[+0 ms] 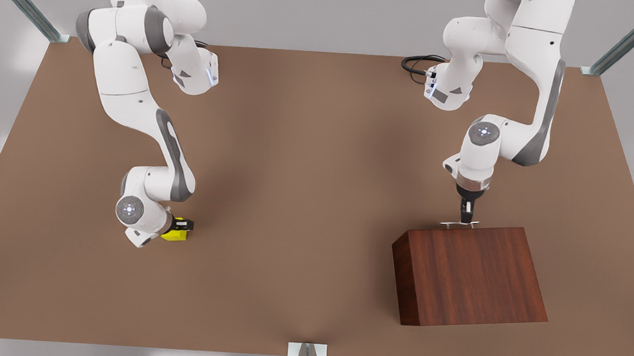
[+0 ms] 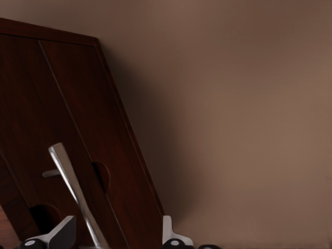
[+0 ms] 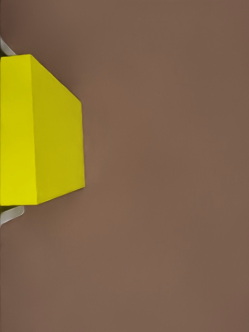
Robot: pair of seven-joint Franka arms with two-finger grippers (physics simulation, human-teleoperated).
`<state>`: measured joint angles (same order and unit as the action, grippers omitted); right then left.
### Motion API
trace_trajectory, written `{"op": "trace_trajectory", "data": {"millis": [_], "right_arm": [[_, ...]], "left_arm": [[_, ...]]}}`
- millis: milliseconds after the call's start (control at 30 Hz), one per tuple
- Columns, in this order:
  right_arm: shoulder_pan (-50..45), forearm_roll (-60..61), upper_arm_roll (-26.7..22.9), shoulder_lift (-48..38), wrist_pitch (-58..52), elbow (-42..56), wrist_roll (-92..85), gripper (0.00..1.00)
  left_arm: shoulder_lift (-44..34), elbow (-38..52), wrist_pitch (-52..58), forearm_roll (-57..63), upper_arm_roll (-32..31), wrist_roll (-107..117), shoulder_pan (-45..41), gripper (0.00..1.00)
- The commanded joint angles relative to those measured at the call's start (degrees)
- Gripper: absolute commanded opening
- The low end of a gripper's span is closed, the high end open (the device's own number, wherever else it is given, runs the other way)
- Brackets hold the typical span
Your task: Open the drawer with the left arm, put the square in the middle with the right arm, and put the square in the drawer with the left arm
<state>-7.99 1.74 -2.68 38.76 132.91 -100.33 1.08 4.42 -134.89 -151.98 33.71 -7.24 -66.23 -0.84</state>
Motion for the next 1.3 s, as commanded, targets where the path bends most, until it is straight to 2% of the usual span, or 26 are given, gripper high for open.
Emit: {"op": "trace_trajectory", "data": {"millis": [0,67,133,433,667,833,933,1100,1200,1267], "right_arm": [[-0.01,0.01,0.04,0.18,1.3,0.05,-1.17,0.78],[0.07,0.01,-0.04,0.18,1.3,0.05,-0.99,0.72],[-0.01,0.01,0.04,0.18,1.3,0.05,-0.99,0.69],[-0.89,0.1,0.04,-1.31,0.95,0.14,-0.38,0.71],[-11.96,5.37,-0.04,-8.08,-7.93,0.4,6.83,0.71],[-24.18,5.55,-0.04,-7.73,-8.98,3.83,22.3,0.72],[-29.89,10.47,-0.04,-7.12,-8.98,5.06,27.74,0.72],[-40.79,10.74,0.13,-2.2,-8.98,11.21,56.13,0.72],[-42.38,10.73,1.89,2.11,-8.9,16.92,69.4,0.72],[-42.38,10.74,3.12,2.55,-8.02,17.01,77.23,0.72]], "left_arm": [[0.42,0.15,-0.07,0.04,0.12,-0.83,-0.12,0.83],[0.68,0.15,-0.16,0.04,0.12,-0.66,-0.12,0.83],[0.95,0.15,-0.16,0.12,0.12,-0.21,-0.12,0.82],[0.95,-0.03,0.02,0.65,0.21,0.31,-0.12,0.8],[0.68,-0.9,0.02,0.65,0.21,4.53,-0.12,0.79],[0.16,-1.87,0.02,0.74,0.12,4.88,-0.12,0.79],[-0.2,-2.31,0.02,0.74,0.12,4.88,-0.12,0.79],[-0.55,-3.01,-0.07,0.74,0.03,4.88,-0.12,0.79],[-0.99,-3.54,-0.16,0.74,0.03,4.88,-0.12,0.79],[-1.16,-3.89,-0.16,0.74,-0.06,4.88,-0.12,0.79]]}}
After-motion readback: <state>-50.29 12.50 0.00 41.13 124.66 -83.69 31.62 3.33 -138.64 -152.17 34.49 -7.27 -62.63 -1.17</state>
